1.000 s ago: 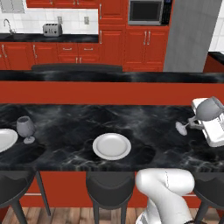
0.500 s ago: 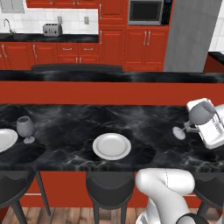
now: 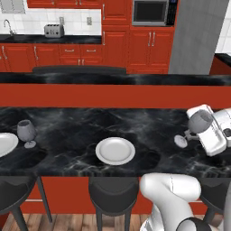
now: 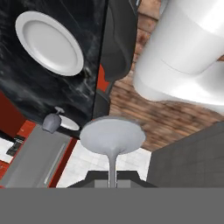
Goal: Retrieve the wine glasses from the counter and place one next to each plate.
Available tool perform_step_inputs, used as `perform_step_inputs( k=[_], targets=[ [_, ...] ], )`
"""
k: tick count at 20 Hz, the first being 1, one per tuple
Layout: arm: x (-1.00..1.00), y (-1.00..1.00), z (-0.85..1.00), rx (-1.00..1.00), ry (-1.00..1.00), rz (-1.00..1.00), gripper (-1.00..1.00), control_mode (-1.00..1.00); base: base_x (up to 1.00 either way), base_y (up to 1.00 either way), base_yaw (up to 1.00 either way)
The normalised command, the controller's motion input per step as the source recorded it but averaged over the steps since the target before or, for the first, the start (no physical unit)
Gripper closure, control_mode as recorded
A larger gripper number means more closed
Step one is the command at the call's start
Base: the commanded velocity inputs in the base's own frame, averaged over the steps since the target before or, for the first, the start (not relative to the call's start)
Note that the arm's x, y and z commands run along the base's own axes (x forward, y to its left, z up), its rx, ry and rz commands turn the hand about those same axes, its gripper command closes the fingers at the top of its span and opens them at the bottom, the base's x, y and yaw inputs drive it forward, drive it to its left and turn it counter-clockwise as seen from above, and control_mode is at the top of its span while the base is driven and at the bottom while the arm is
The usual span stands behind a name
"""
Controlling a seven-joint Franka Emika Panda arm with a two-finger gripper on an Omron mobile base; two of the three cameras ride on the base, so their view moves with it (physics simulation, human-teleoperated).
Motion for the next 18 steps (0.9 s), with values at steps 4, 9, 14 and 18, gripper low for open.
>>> perform_step_inputs(
  k=[4, 9, 14, 18],
  targets=[
    [0.25, 0.00, -0.27, 0.00, 0.01, 0.00, 1.00, -1.00, 0.00, 0.00, 0.00],
    [0.29, 0.00, -0.28, 0.00, 0.01, 0.00, 1.00, -1.00, 0.00, 0.00, 0.00],
    [0.29, 0.00, -0.32, 0.00, 0.05, 0.00, 1.00, -1.00, 0.00, 0.00, 0.00],
    [0.26, 0.00, -0.31, -0.02, 0.08, 0.00, 1.00, -1.00, 0.00, 0.00, 0.00]
  ],
)
